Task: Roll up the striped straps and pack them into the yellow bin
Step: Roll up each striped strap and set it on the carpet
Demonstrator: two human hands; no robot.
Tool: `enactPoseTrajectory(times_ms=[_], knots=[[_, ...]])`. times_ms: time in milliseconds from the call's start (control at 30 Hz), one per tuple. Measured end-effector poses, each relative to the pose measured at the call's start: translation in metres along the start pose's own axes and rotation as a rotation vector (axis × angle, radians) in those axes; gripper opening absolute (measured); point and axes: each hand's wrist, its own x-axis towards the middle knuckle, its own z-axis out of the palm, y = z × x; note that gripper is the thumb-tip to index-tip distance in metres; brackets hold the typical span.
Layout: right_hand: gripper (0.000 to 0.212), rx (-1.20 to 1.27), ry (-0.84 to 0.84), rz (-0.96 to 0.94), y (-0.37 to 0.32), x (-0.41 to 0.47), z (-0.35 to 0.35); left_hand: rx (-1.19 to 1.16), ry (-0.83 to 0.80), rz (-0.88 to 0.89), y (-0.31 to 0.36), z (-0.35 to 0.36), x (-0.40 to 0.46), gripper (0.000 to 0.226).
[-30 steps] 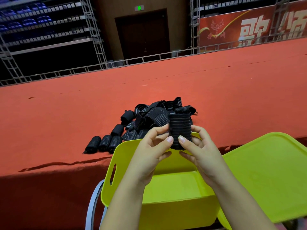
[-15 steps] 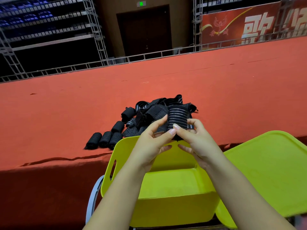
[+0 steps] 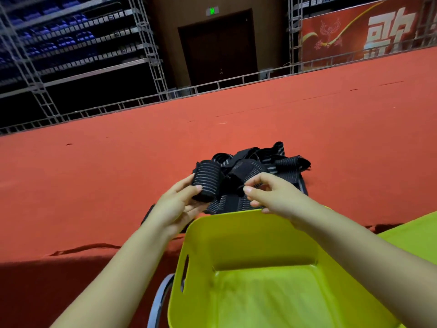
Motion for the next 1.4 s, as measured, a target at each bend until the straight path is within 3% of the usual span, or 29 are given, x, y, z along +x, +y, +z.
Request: enactPoseTrajectory(times_ms=[233,633,767,967,1200,1300,1400], knots=[[0.011,-0.194,0.018,-0.073,0.018,0.039,0.019,0.148,0.369,0.003,-0.008,-0.087,0.105,0.048],[0.004,-0.256,0.056,-0.065,0.053,0.053,-0.008,0.573,0.52,-0.065,-0.056,-0.134,0.217,0.048],[0.005,-0.256,0.068,-0.059,0.057,0.053,-0.019,0.991,0.499,-0.05,-0.058,-0.139,0.227,0.041],[0.005,-0.245,0.098,-0.037,0.063,0.056,-0.027,1.301,0.362,-0.104,-0.062,-0.136,0.236,0.037],[0.005,-0.219,0.131,0.01,0.069,0.053,-0.039,1.675,0.374,-0.081,-0.061,-0.136,0.229,0.032],[0.004,-0.203,0.17,0.032,0.067,0.05,-0.051,1.676,0.404,-0.01,-0.05,-0.128,0.219,0.036],[0.004,-0.212,0.218,0.037,0.068,0.048,-0.071,1.472,0.429,0.163,-0.031,-0.099,0.2,0.037]])
